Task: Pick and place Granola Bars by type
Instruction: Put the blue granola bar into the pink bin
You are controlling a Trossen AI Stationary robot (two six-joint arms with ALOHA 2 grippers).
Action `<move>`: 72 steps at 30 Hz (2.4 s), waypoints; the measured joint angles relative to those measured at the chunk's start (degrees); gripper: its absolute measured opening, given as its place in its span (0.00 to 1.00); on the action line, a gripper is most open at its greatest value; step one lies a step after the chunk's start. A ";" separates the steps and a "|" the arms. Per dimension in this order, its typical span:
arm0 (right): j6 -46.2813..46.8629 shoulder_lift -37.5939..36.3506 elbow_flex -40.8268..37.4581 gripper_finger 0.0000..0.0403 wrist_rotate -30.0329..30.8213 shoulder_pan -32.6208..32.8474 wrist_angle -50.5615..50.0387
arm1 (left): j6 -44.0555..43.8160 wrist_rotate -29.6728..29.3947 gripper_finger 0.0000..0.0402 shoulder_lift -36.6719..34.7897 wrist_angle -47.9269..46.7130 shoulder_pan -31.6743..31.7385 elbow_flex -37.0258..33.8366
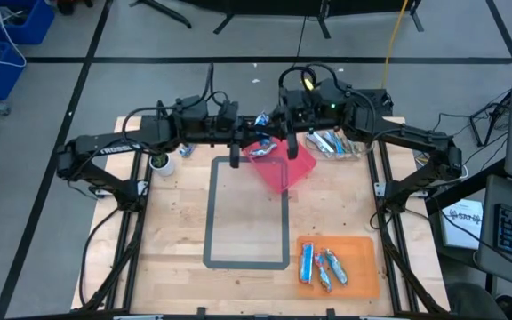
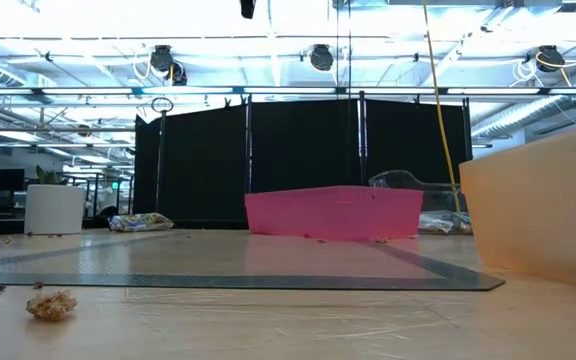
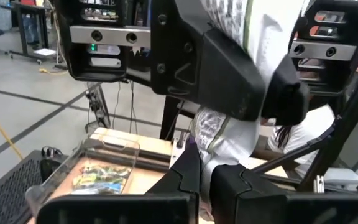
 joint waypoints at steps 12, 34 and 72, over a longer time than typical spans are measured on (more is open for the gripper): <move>-3.26 -0.67 0.00 0.02 -0.20 -0.90 -4.11 | 0.53 -0.03 0.31 -3.78 -7.55 2.80 0.02; -28.07 -1.05 -0.02 0.01 5.09 -9.74 -22.77 | -1.07 4.79 0.51 -13.27 -27.16 10.15 -0.01; -50.23 16.92 -0.02 0.01 16.78 -2.69 -45.75 | 2.00 2.46 0.49 -13.36 -31.68 10.35 -0.01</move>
